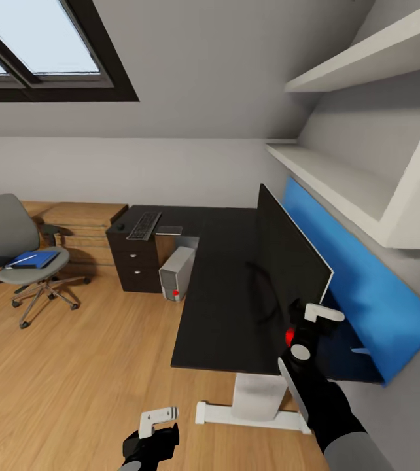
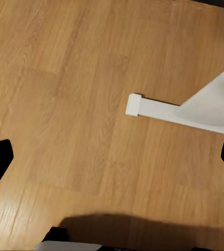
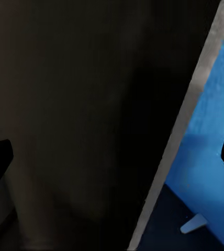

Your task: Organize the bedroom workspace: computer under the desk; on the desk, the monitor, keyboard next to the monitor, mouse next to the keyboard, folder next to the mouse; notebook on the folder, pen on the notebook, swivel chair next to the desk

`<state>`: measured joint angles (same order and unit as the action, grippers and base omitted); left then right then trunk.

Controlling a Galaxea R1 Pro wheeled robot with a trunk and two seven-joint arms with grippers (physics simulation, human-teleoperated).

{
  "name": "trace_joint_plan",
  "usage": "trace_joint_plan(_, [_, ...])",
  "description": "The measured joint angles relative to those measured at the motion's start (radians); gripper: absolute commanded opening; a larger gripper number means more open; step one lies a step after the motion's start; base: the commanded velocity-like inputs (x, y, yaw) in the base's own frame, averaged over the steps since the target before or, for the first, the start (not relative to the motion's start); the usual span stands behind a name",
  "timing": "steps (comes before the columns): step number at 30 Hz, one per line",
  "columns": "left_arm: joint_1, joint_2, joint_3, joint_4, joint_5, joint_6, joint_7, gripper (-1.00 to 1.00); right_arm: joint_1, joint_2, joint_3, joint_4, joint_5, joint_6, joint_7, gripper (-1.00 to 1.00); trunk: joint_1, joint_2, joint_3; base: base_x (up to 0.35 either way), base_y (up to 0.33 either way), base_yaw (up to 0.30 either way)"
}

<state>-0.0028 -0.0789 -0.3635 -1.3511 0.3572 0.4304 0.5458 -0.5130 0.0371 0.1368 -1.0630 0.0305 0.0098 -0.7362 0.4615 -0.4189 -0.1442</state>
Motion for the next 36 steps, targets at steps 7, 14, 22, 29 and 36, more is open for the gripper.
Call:
trace_joint_plan(7, [0.000,0.000,0.001,0.000,0.001,0.000,-0.001,1.00,0.000,0.004,0.000,0.002,0.000,-0.001,0.000,1.00,0.000,0.000,0.000,-0.334,0.000,0.000])
trace_joint_plan(14, [0.000,0.000,0.001,0.000,0.001,0.000,-0.001,1.00,0.000,0.003,0.040,0.002,0.001,-0.002,0.000,1.00,-0.001,0.000,0.000,-0.222,0.000,0.000])
trace_joint_plan(22, [0.000,0.000,-0.002,0.000,0.000,-0.033,-0.002,1.00,0.000,0.001,0.038,0.000,0.000,-0.003,0.076,1.00,-0.001,0.000,0.000,0.220,0.000,0.000])
trace_joint_plan(29, [0.000,0.000,-0.002,0.000,0.000,-0.038,-0.003,1.00,0.000,0.001,0.034,-0.002,0.002,-0.024,0.115,1.00,-0.001,0.000,0.000,0.272,0.000,0.000])
trace_joint_plan(36, [0.000,0.000,-0.002,0.000,0.000,-0.039,-0.003,1.00,0.000,-0.001,0.033,0.000,0.001,-0.041,0.116,1.00,-0.001,0.000,0.000,0.108,0.000,0.000])
